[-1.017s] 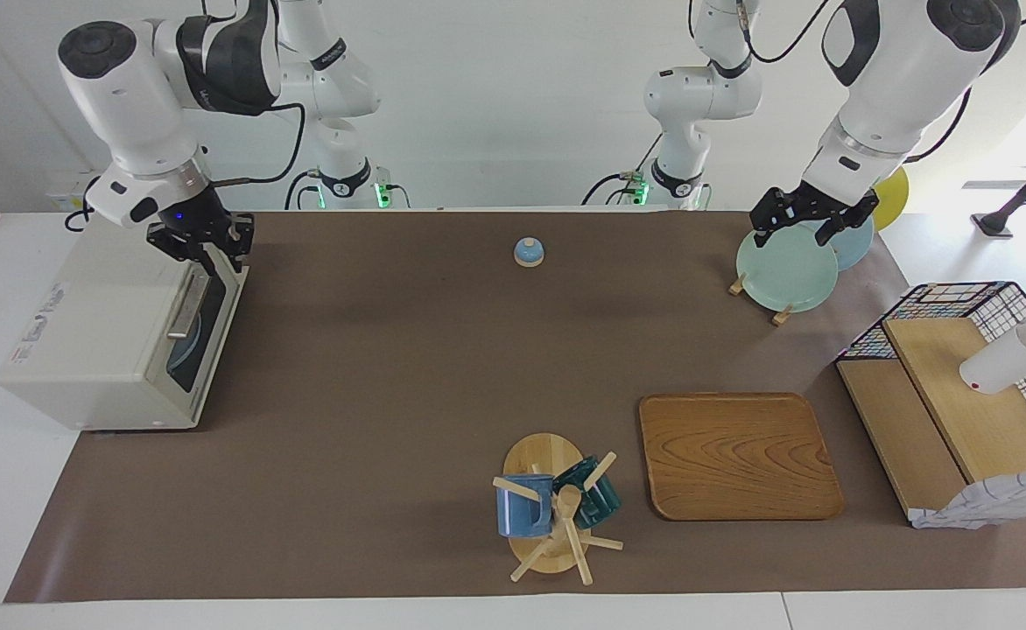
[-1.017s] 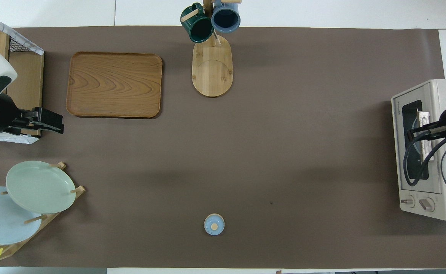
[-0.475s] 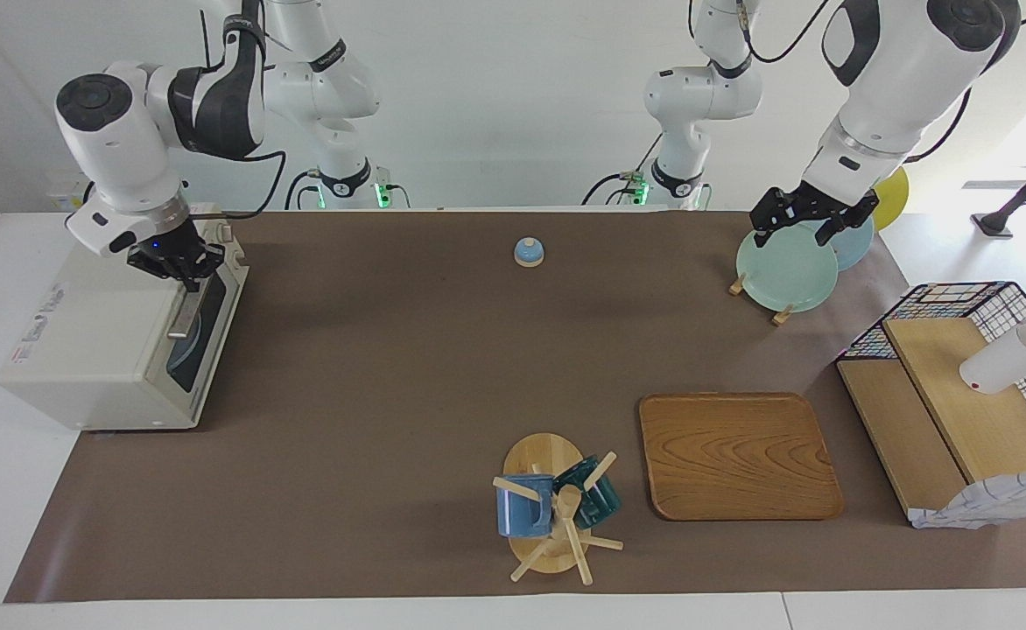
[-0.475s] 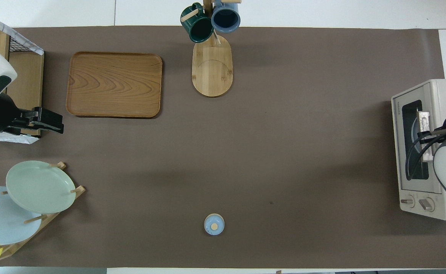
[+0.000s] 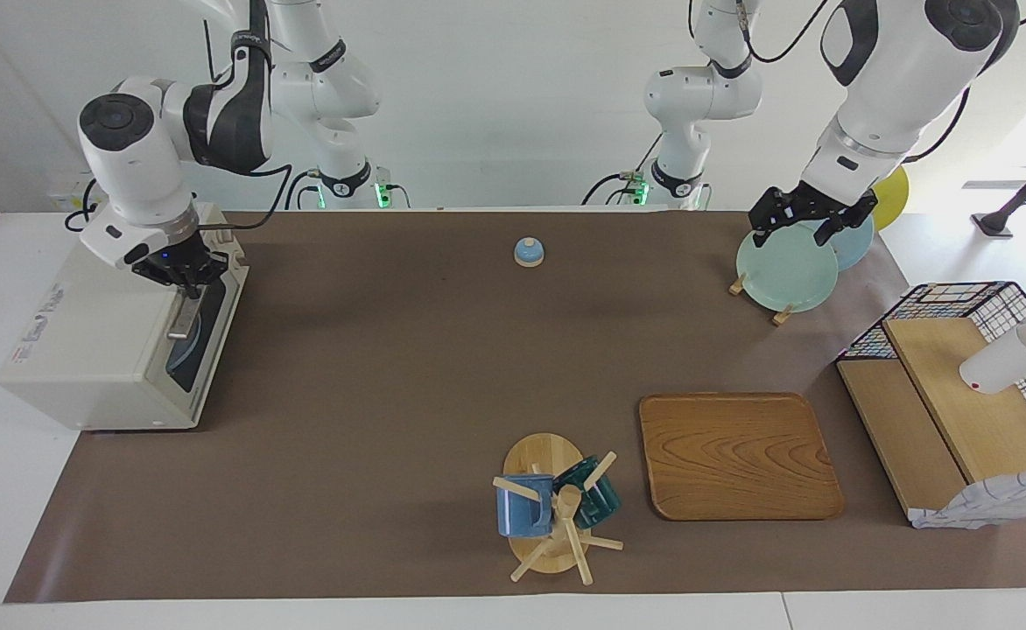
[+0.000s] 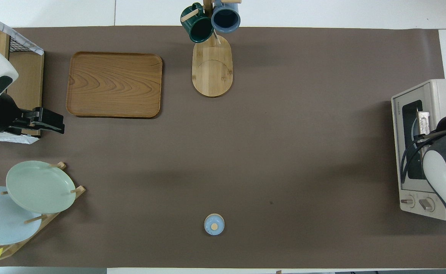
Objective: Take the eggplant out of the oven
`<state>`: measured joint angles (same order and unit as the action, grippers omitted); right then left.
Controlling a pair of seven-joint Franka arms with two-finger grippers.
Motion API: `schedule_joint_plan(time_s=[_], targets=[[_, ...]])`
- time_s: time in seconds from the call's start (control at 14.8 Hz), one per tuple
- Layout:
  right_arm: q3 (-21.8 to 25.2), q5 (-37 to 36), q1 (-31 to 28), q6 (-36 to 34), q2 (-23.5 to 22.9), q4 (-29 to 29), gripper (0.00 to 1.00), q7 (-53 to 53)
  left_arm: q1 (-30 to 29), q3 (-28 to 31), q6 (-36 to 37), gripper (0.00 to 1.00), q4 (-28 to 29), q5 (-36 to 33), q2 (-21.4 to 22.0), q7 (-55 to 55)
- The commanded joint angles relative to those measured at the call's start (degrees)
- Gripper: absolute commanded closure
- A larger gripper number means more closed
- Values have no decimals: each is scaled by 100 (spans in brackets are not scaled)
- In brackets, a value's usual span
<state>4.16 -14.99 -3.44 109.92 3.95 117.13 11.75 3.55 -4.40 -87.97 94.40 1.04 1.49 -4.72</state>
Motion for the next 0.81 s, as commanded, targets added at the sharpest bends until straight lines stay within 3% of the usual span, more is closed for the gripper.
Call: schedule_joint_plan(time_s=[0.0,0.75], targets=[[-29,-84,-52,407,35,284,100,12,-21,9,8,0,105,10,141,6],[-64,522,457,1645,-641,635,100,-550,-39,9,-19,0,122,10,141,32]])
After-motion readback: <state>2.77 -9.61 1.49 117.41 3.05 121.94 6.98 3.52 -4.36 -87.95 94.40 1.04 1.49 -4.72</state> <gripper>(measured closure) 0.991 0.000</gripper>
